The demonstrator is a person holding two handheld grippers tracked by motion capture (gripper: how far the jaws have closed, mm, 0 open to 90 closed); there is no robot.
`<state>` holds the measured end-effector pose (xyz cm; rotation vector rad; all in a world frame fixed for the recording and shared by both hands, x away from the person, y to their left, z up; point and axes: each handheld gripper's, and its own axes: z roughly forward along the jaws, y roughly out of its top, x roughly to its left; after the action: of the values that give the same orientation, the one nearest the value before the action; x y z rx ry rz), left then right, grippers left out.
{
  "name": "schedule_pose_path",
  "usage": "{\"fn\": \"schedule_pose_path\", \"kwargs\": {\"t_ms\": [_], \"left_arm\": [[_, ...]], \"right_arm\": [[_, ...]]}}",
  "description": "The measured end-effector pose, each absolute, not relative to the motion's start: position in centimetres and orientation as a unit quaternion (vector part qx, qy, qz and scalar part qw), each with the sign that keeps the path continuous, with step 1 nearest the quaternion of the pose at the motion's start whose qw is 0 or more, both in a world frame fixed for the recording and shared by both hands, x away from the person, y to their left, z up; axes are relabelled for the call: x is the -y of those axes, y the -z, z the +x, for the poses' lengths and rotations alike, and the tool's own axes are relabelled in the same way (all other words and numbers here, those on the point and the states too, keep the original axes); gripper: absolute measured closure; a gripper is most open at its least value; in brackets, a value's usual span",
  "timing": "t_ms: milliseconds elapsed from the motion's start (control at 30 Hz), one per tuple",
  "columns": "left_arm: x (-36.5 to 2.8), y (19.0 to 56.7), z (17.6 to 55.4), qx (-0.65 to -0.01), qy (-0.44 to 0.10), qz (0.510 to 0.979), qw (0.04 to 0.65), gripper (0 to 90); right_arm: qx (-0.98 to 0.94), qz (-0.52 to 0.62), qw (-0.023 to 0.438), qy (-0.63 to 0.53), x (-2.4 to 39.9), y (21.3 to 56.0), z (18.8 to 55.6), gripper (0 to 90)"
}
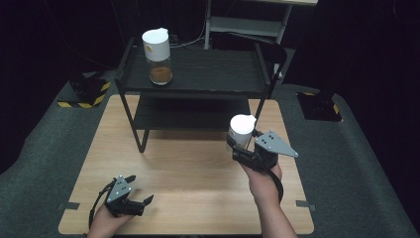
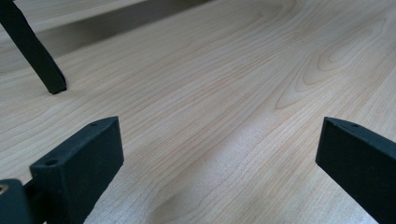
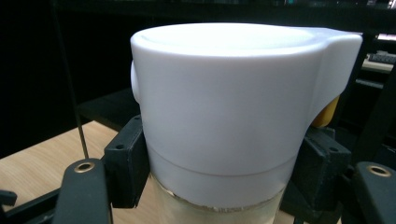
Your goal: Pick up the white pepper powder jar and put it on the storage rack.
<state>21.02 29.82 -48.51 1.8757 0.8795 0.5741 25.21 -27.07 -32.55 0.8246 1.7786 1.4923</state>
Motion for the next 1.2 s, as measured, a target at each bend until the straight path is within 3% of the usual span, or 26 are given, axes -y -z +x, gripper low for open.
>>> {"fn": "schedule_pose_path", "kwargs": {"t_ms": [1200], "left_arm": [[-30.0, 48.3, 21.3, -0.367, -0.227, 0.769, 0.472, 1.1]], "right_arm": [[-0.659, 0.298, 0.351, -0.595, 25.3, 23.8, 27.7, 30.4]]}}
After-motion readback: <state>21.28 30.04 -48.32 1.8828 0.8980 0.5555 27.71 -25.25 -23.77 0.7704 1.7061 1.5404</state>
